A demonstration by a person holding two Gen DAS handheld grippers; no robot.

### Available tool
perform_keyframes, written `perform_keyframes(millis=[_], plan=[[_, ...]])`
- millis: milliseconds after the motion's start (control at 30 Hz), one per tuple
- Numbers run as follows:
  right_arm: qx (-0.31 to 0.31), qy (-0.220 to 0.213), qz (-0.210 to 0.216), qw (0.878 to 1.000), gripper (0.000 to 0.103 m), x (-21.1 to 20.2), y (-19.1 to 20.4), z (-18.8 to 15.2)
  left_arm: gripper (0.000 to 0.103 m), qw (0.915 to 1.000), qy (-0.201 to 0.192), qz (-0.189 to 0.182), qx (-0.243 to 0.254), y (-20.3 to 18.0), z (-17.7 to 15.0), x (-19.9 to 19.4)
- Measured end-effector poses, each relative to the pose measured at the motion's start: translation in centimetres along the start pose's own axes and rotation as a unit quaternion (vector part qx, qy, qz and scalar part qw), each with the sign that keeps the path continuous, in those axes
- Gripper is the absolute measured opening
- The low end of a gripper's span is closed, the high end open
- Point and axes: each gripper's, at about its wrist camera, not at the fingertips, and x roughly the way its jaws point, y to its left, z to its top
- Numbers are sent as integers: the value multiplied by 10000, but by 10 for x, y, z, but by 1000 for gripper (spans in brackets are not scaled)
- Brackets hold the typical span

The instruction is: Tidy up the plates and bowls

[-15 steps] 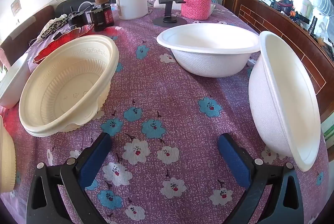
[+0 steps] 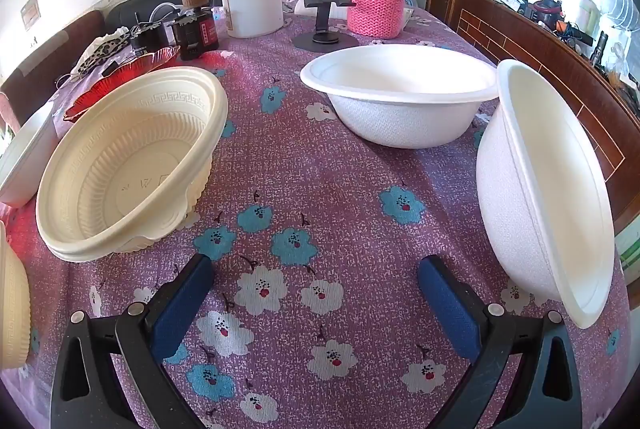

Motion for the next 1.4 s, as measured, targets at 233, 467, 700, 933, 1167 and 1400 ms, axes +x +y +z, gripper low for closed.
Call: perform_keyframes(millis=[233, 467, 700, 933, 1167, 1400], plan=[[-2, 0, -2, 10000, 102, 0, 0, 0, 103, 9999, 5, -83, -97, 9, 0, -6], [-2, 0, -2, 10000, 102, 0, 0, 0, 103, 9955, -81, -470, -818, 27, -2, -15], [-2, 1, -2, 10000, 102, 0, 0, 0, 103, 9997, 133, 14, -183, 6, -9, -4], [-3, 0, -2, 10000, 102, 0, 0, 0, 103, 9987, -325, -279, -280, 14, -13, -17], [-3, 0, -2, 10000, 102, 0, 0, 0, 103, 9899, -877, -628, -915, 40, -8, -37], [-2, 1, -3, 10000, 102, 0, 0, 0, 103, 9955, -616, -137, -703, 63, 2, -25]])
